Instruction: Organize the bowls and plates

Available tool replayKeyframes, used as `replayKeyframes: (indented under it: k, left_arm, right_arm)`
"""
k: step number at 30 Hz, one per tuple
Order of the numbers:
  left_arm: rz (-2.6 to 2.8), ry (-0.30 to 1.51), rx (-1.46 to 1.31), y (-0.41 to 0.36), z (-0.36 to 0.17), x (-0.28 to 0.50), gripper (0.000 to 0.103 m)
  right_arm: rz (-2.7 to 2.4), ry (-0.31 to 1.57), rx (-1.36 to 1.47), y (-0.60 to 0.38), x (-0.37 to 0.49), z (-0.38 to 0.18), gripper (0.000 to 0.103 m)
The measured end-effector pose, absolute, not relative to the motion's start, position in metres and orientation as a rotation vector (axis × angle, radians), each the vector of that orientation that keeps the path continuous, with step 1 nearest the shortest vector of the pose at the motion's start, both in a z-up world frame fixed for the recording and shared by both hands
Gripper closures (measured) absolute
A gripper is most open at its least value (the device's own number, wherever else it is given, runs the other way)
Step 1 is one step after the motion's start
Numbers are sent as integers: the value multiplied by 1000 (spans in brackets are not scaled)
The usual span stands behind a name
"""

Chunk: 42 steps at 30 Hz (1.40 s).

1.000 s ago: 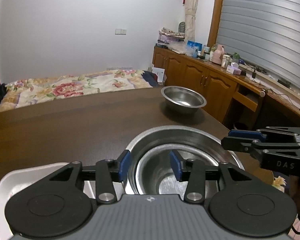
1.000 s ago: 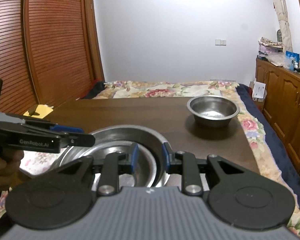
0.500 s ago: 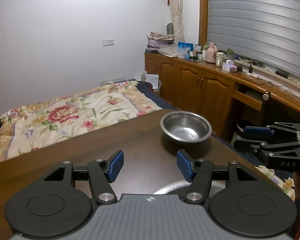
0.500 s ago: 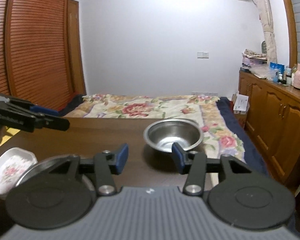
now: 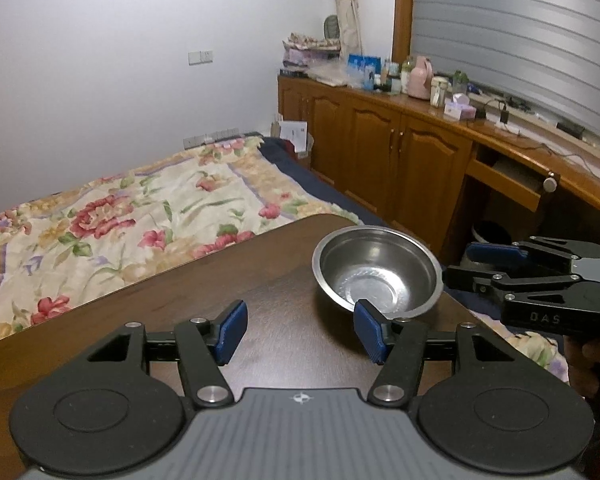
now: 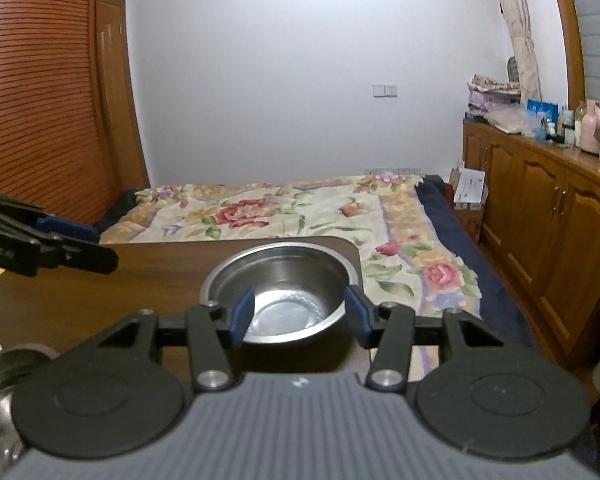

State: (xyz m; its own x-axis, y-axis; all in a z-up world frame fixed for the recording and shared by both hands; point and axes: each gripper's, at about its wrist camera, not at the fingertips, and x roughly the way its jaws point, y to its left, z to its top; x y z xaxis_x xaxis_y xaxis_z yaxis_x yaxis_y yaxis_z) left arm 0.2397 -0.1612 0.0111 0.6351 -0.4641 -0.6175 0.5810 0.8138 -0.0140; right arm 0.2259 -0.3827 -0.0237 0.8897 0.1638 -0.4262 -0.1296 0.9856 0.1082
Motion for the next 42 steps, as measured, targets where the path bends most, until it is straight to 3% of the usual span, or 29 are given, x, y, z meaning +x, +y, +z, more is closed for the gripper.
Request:
replayKeyframes:
  k: [25,42]
  left_arm:
    - [-670,776,193,-205,-24,305,41]
    - [-685,826,167,-214,-35,317,56]
  right_arm:
    - [160,523,215,-400,254,-44,52]
    - [173,537,243,-400,256,-49,52]
